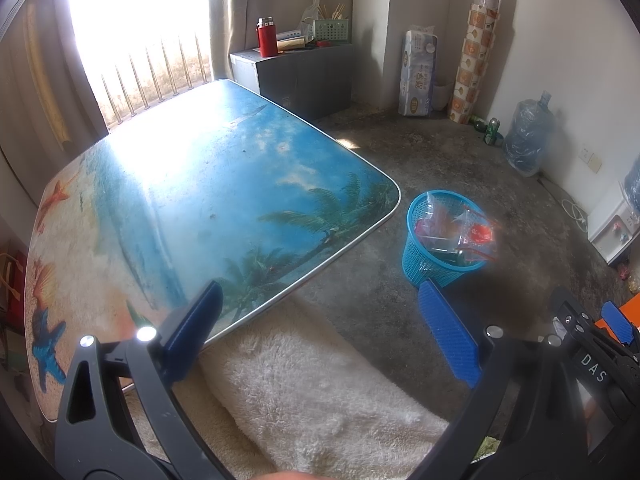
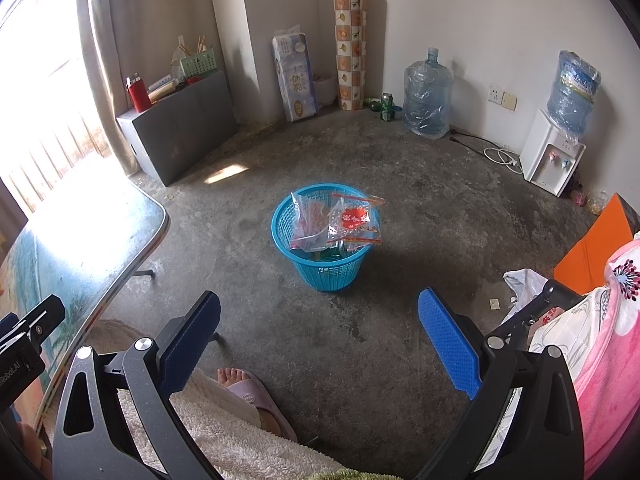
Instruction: Collect trash
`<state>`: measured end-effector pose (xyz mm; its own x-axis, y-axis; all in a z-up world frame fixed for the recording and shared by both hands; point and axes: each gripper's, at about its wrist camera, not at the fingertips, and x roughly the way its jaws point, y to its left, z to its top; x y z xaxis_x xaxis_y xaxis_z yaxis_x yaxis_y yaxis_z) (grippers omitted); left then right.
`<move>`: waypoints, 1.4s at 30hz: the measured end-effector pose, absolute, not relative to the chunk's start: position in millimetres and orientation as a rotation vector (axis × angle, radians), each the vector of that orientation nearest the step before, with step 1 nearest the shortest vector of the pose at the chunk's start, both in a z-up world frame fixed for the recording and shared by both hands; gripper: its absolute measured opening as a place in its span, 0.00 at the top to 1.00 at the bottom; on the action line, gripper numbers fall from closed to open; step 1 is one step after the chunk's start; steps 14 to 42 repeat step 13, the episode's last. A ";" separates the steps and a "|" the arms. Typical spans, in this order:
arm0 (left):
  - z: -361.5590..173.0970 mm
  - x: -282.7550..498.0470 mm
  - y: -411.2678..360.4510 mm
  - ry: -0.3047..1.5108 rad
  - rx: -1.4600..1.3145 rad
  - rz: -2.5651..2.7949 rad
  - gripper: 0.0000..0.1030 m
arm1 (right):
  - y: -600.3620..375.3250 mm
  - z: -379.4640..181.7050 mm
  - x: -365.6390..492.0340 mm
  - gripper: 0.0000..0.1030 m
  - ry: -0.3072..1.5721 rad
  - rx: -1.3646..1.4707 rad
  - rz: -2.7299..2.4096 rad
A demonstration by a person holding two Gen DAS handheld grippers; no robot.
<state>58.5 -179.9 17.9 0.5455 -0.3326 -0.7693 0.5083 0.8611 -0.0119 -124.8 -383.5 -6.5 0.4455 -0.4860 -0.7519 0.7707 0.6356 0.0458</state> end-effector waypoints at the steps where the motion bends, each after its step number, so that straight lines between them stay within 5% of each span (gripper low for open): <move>1: 18.1 58.3 -180.0 0.860 0.222 -0.504 0.08 | -383.0 -6.5 -124.8 0.06 0.774 0.415 -0.806; 42: 15.7 56.8 -179.8 0.860 0.231 -0.505 0.08 | -384.1 -7.0 -125.2 0.06 0.773 0.416 -0.806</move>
